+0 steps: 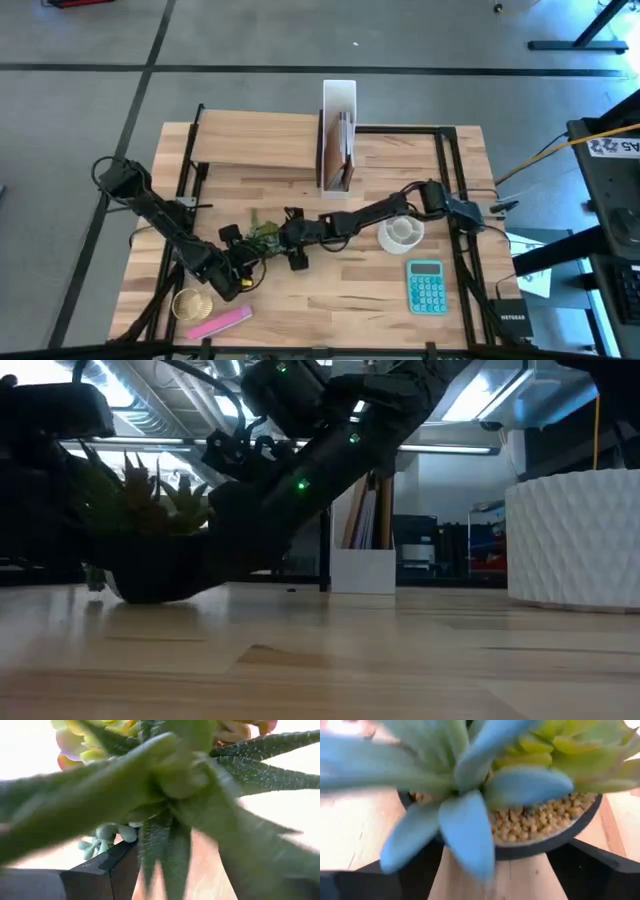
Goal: Stock shelves
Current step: Remove the plant pot from under the shelf
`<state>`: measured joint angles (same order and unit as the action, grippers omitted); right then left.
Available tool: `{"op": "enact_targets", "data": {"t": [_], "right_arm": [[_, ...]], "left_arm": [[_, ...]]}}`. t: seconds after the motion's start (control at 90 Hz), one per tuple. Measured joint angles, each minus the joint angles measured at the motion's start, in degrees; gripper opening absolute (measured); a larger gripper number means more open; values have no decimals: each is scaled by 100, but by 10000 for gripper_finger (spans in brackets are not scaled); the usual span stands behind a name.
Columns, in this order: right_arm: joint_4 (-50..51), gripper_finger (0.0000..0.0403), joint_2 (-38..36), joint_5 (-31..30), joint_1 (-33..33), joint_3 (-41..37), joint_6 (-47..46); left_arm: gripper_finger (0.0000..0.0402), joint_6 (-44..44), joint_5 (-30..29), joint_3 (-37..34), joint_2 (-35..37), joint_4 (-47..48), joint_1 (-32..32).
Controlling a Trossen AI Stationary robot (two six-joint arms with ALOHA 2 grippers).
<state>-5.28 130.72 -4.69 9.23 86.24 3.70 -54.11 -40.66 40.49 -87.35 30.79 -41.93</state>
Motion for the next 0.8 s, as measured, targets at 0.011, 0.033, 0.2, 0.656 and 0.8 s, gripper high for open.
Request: {"op": "enact_targets", "data": {"t": [0.011, 0.033, 0.2, 0.656, 0.8], "right_arm": [[-8, 345, 0, 0, 0, 0, 0], [-30, 353, 0, -5, 0, 0, 4], [-232, 396, 52, -20, 4, 11, 407], [-1361, 394, 503, 306, 9, 20, 395], [-1384, 393, 507, 387, 17, 22, 208]], "left_arm": [[239, 3, -2, 0, 0, -3, 0], [239, 8, -6, 0, 0, -8, 0], [239, 25, -53, 0, 0, -29, 2], [239, 14, -130, -9, -2, -36, 68], [239, 18, 129, 44, 42, 132, 52]]}}
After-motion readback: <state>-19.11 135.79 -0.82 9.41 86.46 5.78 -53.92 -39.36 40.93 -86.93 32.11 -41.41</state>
